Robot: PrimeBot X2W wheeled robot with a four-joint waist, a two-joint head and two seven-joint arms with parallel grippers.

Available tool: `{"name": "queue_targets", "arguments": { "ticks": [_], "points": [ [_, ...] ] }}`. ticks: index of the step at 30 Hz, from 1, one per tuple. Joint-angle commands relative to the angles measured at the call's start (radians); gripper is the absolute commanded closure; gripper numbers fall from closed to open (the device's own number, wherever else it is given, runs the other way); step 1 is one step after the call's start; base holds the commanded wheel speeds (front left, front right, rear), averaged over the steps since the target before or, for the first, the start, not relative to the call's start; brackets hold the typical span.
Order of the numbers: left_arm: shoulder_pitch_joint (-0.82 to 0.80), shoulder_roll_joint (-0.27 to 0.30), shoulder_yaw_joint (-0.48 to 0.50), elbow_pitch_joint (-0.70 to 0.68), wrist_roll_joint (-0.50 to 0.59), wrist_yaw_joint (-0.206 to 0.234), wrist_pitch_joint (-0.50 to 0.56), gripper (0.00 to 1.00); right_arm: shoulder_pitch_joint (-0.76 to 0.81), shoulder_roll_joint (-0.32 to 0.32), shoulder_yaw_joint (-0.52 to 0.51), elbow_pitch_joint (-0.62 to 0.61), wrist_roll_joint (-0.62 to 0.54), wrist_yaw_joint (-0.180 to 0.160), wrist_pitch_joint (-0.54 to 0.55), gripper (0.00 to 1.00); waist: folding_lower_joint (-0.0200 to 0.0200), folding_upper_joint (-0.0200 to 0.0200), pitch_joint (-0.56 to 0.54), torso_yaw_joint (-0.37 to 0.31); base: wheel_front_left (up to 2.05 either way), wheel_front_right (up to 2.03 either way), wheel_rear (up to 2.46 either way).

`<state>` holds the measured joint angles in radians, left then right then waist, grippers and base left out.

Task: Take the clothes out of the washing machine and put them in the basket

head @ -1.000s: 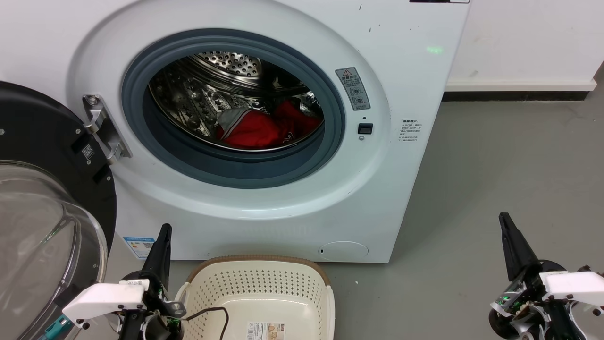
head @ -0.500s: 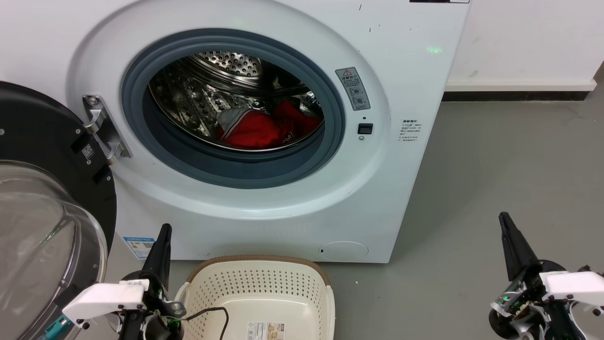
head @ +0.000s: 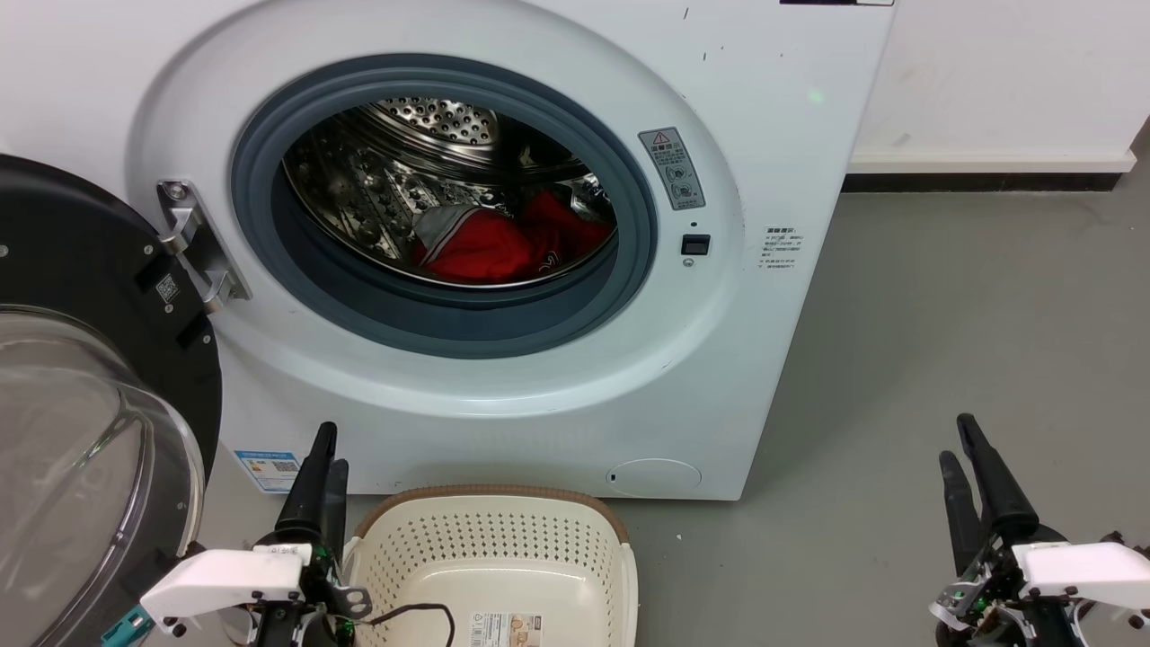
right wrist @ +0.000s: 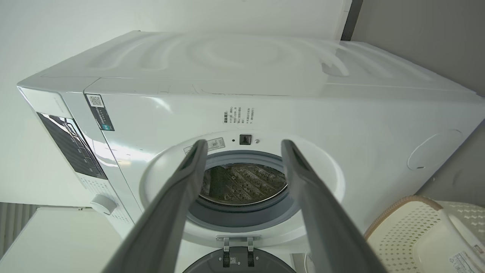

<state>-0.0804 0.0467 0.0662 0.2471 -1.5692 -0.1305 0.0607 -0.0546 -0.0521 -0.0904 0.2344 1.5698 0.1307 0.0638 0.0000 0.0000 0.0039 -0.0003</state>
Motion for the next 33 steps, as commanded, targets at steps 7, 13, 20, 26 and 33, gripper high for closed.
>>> {"name": "queue_targets", "arguments": {
  "ticks": [7,13,20,26,33],
  "points": [
    [-0.029,0.003,-0.014,-0.058,0.156,0.0,-0.04,0.0,0.005,-0.01,-0.006,-0.059,-0.18,0.0,-0.042,0.0,0.0,0.0,0.0,0.0,0.0,0.0,0.0],
    [-0.031,0.003,-0.03,-0.087,0.31,0.002,-0.065,0.0,0.021,-0.003,-0.008,-0.098,-0.304,0.0,-0.067,0.0,0.0,0.0,0.0,-0.001,0.0,0.0,0.0],
    [-0.027,0.004,-0.066,-0.109,0.485,0.019,-0.093,0.0,0.045,-0.004,0.002,-0.135,-0.489,0.0,-0.095,0.0,0.0,0.0,-0.001,-0.002,0.0,0.0,0.0],
    [-0.023,0.004,-0.09,-0.114,0.608,0.027,-0.111,0.0,0.059,-0.004,0.016,-0.147,-0.587,0.0,-0.113,0.0,0.0,0.0,-0.001,-0.002,0.0,0.0,0.0],
    [-0.023,0.015,-0.115,-0.119,0.757,0.046,-0.135,0.0,0.078,-0.003,0.02,-0.165,-0.729,0.0,-0.126,0.0,0.0,0.0,-0.003,-0.001,0.0,0.0,0.0]
  ]
}}
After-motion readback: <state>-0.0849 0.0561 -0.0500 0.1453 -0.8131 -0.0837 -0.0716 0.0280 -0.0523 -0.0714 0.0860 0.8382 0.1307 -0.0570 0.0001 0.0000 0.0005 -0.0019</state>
